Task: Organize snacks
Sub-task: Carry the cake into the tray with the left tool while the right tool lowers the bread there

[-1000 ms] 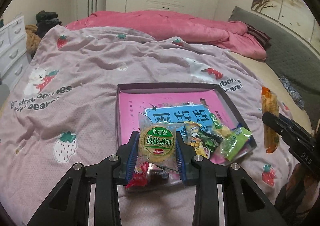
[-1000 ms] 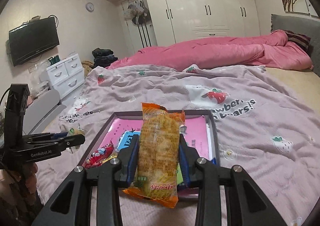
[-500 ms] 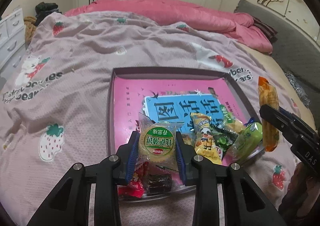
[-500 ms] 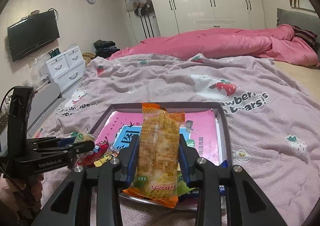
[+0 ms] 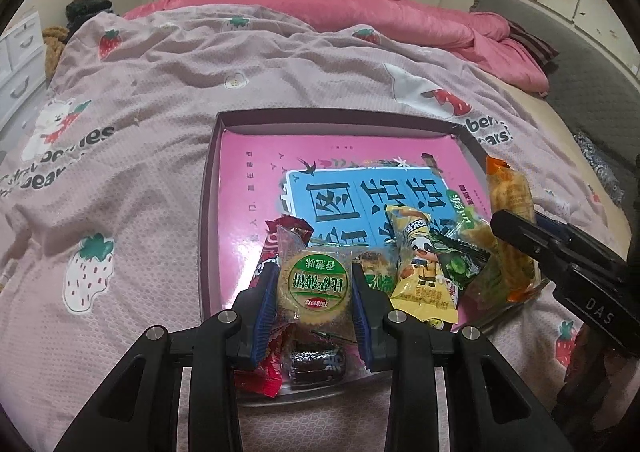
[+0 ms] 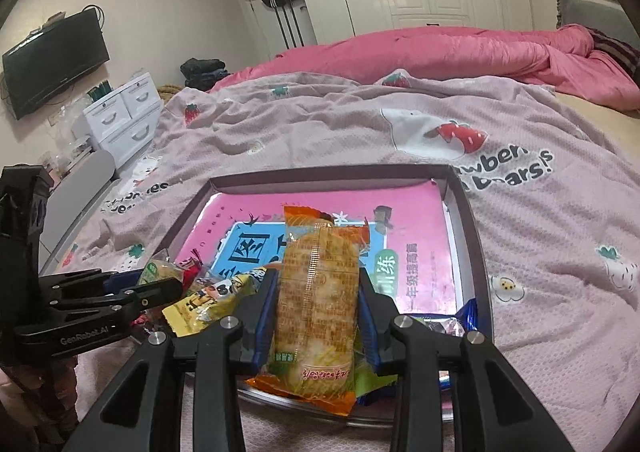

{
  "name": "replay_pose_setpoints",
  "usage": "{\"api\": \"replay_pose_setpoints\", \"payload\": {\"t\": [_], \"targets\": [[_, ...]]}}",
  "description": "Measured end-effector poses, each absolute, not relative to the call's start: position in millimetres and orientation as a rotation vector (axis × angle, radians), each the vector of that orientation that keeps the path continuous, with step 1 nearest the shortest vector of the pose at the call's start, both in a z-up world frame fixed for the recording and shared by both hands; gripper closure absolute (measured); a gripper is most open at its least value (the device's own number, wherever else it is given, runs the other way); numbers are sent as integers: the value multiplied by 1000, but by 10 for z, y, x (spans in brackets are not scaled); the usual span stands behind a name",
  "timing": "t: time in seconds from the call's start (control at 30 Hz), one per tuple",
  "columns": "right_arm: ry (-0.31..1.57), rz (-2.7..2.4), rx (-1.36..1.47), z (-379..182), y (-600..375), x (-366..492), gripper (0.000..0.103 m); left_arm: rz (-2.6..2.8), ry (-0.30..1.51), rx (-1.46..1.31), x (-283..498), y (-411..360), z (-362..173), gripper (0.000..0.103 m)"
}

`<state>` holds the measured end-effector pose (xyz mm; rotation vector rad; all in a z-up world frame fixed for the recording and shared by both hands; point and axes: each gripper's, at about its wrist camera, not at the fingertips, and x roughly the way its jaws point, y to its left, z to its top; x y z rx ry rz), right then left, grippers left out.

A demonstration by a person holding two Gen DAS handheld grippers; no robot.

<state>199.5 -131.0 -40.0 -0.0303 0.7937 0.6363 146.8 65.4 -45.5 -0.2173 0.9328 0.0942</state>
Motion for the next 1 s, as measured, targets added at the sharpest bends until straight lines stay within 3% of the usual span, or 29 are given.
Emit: {"api": "replay_pose_setpoints", "payload": {"t": [1.0], "targets": [[777,622,-38,-439,-1323,1981,64,93,935,-237,1466,694,-483,67]]}}
